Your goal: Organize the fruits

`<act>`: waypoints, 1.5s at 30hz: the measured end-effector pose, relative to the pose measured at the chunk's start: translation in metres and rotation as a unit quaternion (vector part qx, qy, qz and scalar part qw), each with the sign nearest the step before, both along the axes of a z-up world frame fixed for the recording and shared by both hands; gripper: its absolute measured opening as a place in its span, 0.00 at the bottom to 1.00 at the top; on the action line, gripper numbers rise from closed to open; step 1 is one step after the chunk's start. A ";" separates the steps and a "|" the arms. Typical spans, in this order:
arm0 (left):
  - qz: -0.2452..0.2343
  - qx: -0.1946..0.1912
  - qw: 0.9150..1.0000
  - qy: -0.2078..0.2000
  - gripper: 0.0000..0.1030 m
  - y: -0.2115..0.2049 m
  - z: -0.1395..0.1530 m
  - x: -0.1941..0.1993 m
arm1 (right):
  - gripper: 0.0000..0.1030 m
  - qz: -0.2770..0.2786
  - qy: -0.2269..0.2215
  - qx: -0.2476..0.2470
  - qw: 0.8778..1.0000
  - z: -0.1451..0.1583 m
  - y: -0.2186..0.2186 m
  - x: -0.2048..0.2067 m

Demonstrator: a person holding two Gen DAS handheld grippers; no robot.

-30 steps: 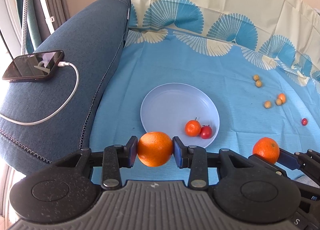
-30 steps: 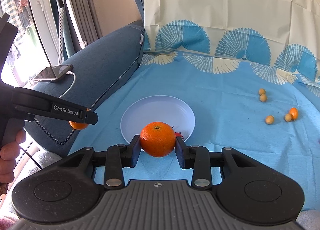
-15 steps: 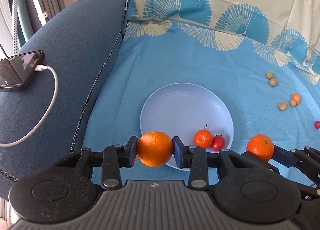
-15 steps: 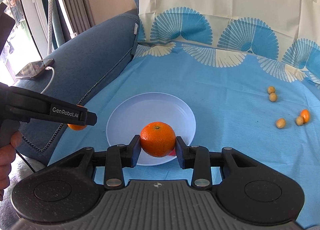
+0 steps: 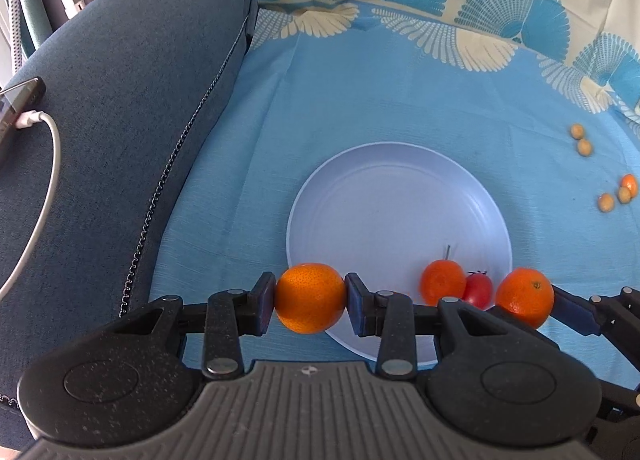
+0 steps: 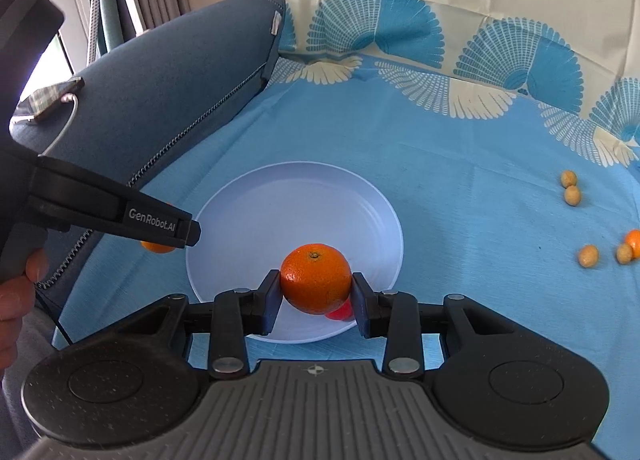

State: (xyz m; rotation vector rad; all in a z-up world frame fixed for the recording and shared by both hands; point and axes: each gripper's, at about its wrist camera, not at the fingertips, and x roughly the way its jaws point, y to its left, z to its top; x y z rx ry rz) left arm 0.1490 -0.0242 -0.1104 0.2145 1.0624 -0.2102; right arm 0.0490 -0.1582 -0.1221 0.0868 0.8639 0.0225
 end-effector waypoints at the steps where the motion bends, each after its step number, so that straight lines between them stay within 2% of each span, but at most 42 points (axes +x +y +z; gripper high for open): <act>1: 0.001 0.003 1.000 0.002 0.40 0.000 -0.003 0.002 | 0.37 0.003 0.002 -0.003 1.000 -0.002 0.000 0.003; 10: 0.009 0.021 1.000 0.020 0.40 0.002 -0.022 0.017 | 0.37 0.022 0.014 -0.030 0.999 -0.013 0.013 0.022; 12: 0.007 0.014 1.000 0.017 0.45 0.002 -0.021 0.018 | 0.38 0.029 0.015 -0.039 0.999 -0.014 0.016 0.026; 14: 0.002 -0.006 1.000 0.008 0.84 0.005 -0.016 0.017 | 0.40 0.035 0.010 -0.044 0.998 -0.013 0.018 0.029; 15: 0.003 -0.015 1.000 -0.004 0.92 0.008 -0.011 0.014 | 0.48 0.038 0.003 -0.047 0.998 -0.011 0.019 0.029; 16: 0.004 -0.019 1.000 -0.016 1.00 0.009 -0.006 0.011 | 0.52 0.041 -0.006 -0.051 0.998 -0.008 0.021 0.027; 18: -0.001 -0.014 1.000 -0.028 1.00 0.009 0.002 0.005 | 0.69 0.039 -0.017 -0.056 0.998 -0.002 0.022 0.026; 21: -0.002 0.012 1.000 -0.029 1.00 0.007 0.010 -0.004 | 0.82 0.022 -0.015 -0.052 0.998 0.007 0.018 0.021; 24: 0.004 0.021 0.999 -0.027 1.00 0.012 0.020 -0.019 | 0.91 0.002 -0.010 -0.036 0.999 0.016 0.014 0.007; 30: 0.014 0.019 1.000 -0.018 1.00 0.028 0.039 -0.051 | 0.96 -0.015 -0.014 -0.020 1.000 0.037 0.017 -0.030; 35: 0.020 0.018 0.999 -0.027 1.00 0.040 0.058 -0.077 | 0.99 -0.025 -0.036 -0.019 0.999 0.060 0.023 -0.059; 45: 0.024 0.020 0.998 -0.045 1.00 0.049 0.085 -0.129 | 0.99 -0.043 -0.074 -0.023 0.996 0.093 0.033 -0.119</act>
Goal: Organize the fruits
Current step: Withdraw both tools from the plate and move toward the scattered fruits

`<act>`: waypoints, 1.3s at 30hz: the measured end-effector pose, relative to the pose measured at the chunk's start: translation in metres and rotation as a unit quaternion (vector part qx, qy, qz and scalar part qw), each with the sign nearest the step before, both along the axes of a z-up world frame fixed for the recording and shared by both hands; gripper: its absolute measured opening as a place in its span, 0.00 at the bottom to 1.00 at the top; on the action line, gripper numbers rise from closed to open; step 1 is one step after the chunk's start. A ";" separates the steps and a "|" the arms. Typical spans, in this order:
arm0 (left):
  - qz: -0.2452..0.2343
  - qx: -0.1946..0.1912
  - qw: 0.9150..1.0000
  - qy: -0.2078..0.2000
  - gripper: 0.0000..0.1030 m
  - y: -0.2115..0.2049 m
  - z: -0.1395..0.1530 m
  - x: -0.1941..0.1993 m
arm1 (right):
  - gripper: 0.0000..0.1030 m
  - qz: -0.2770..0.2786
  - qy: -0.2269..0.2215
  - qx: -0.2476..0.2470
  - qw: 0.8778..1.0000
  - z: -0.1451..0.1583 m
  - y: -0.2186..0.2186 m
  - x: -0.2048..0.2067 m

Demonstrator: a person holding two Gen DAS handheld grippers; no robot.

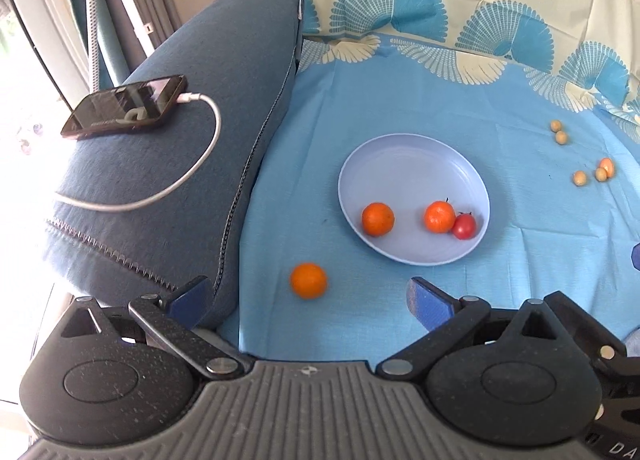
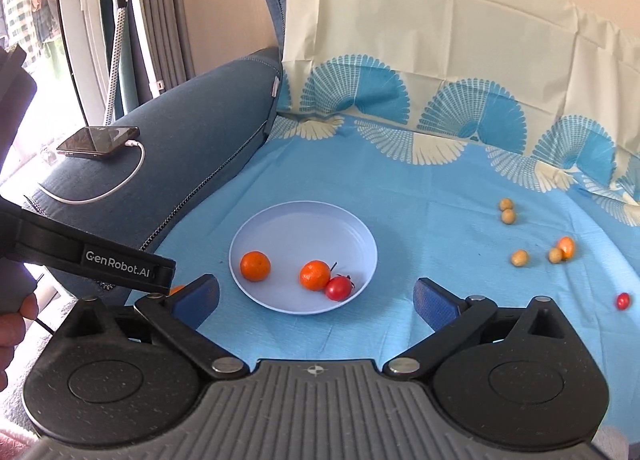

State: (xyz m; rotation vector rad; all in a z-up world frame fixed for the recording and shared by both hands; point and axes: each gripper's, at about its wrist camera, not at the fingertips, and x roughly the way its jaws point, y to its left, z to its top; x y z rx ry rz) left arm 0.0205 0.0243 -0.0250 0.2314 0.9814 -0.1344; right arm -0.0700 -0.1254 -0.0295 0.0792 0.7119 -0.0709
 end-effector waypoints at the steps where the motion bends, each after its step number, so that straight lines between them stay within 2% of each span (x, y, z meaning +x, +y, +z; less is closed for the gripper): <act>1: 0.000 -0.002 1.000 0.003 1.00 0.001 0.000 -0.005 | 0.99 -0.005 -0.002 0.001 1.000 0.002 0.000 -0.006; 7: -0.005 0.008 1.000 -0.013 1.00 0.005 0.006 -0.033 | 0.99 -0.013 -0.024 0.000 1.000 0.011 0.002 -0.041; 16: -0.023 0.003 0.999 -0.048 1.00 -0.001 0.030 -0.061 | 0.99 -0.020 -0.057 -0.003 0.998 0.023 0.003 -0.071; 39: -0.047 0.003 0.997 -0.062 1.00 -0.009 0.040 -0.082 | 0.99 -0.031 -0.089 -0.011 0.995 0.039 0.004 -0.093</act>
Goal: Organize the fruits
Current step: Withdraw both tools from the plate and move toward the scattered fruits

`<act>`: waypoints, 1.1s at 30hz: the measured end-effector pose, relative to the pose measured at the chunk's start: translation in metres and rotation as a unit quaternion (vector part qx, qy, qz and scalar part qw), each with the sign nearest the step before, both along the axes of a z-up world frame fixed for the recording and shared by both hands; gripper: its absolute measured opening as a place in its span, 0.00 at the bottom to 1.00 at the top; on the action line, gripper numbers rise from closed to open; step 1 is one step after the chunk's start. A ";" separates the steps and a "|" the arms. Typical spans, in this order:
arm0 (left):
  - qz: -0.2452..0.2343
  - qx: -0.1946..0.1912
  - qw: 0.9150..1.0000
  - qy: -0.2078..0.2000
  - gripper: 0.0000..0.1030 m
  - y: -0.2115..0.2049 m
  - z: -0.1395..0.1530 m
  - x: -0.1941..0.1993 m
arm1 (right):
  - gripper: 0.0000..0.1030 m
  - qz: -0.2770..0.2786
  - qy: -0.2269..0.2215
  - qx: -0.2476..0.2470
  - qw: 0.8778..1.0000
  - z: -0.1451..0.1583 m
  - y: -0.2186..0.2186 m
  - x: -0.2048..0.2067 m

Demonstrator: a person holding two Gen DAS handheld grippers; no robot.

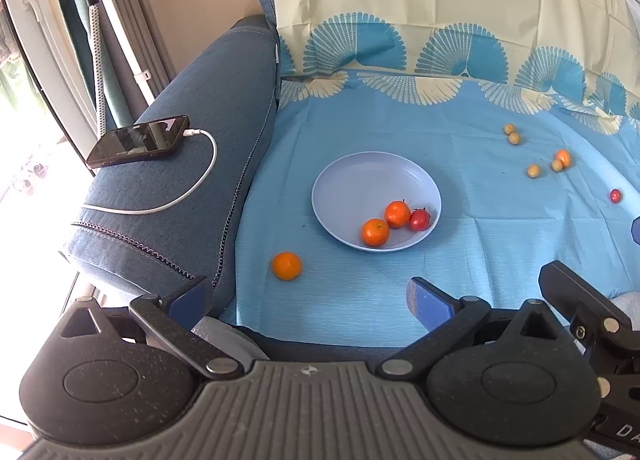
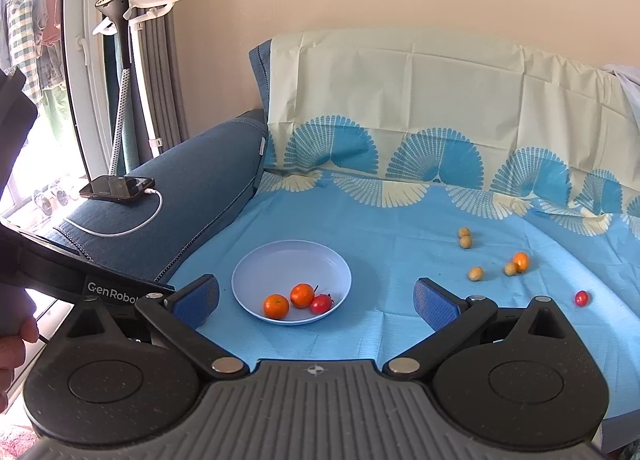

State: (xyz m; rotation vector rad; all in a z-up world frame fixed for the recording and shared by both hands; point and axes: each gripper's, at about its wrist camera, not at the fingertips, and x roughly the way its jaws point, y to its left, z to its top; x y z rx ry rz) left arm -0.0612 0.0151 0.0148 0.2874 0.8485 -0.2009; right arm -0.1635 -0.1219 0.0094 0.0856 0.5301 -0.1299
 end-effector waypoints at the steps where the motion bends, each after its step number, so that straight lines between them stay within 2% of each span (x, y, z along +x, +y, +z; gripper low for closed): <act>1: -0.001 0.001 1.000 0.000 1.00 -0.001 0.000 0.000 | 0.99 -0.001 0.000 -0.001 1.000 0.000 -0.001 -0.001; 12: -0.021 0.009 1.000 0.019 1.00 -0.022 -0.005 0.004 | 0.99 -0.011 -0.003 -0.016 1.000 0.002 -0.010 -0.004; 33: -0.045 0.056 0.996 0.057 1.00 -0.085 -0.030 0.041 | 0.99 -0.065 0.020 0.027 0.997 -0.022 -0.069 0.015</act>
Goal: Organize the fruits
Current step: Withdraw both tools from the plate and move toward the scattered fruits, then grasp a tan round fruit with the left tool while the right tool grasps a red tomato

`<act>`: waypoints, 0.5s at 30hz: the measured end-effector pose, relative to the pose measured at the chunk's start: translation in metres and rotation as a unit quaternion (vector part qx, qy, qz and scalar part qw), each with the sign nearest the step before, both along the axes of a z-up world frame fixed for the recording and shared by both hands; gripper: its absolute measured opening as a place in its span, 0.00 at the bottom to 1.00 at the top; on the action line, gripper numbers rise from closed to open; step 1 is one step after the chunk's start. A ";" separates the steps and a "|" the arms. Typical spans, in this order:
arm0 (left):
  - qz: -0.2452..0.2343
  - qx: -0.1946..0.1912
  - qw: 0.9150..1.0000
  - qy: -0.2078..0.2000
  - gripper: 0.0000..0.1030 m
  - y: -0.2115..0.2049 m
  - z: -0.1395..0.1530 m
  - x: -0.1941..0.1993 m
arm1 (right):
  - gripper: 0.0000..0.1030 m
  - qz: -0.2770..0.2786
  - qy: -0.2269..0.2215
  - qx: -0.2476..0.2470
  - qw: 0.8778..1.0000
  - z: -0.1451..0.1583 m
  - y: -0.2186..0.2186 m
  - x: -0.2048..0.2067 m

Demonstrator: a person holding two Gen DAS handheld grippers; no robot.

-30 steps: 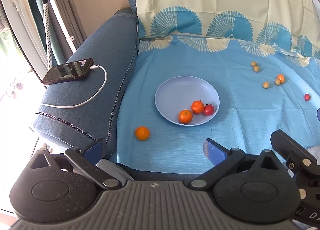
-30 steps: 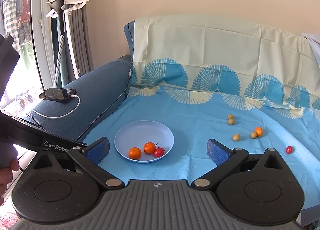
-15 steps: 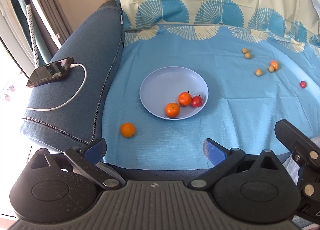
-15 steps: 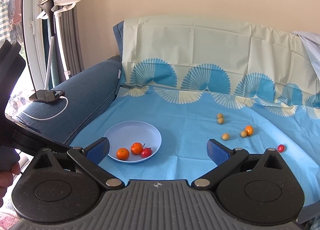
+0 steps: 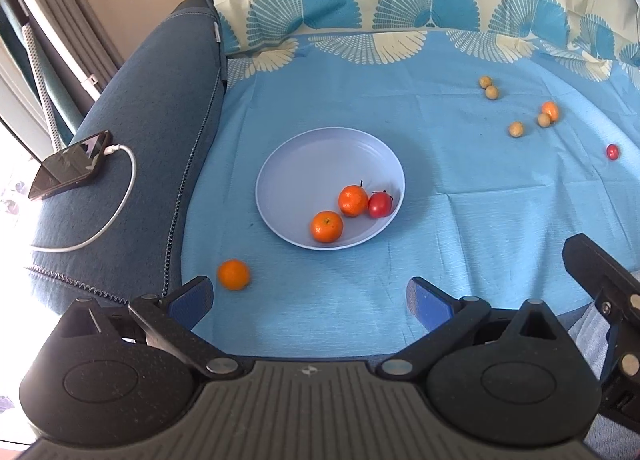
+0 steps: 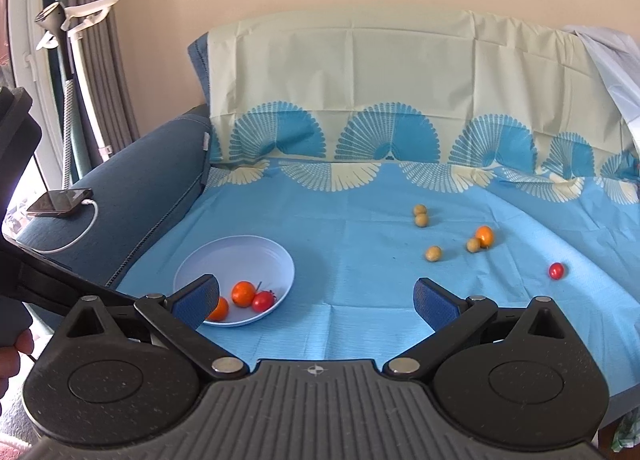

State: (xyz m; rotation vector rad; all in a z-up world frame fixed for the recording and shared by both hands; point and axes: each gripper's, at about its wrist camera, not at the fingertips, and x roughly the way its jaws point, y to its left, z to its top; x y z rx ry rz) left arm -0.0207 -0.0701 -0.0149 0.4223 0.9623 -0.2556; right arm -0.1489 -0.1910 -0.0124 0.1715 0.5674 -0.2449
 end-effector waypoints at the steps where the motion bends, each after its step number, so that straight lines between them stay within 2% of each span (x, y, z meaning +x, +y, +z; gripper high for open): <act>1: -0.002 0.003 1.000 0.001 1.00 -0.005 -0.001 0.002 | 0.99 -0.004 0.001 0.002 1.000 -0.001 -0.005 0.001; 9: -0.024 0.014 1.000 0.008 1.00 -0.058 -0.014 0.025 | 0.99 -0.053 0.007 0.013 0.998 -0.017 -0.056 0.010; 15: -0.047 -0.001 0.999 0.014 1.00 -0.122 -0.031 0.055 | 0.99 -0.131 0.027 0.025 0.991 -0.043 -0.126 0.021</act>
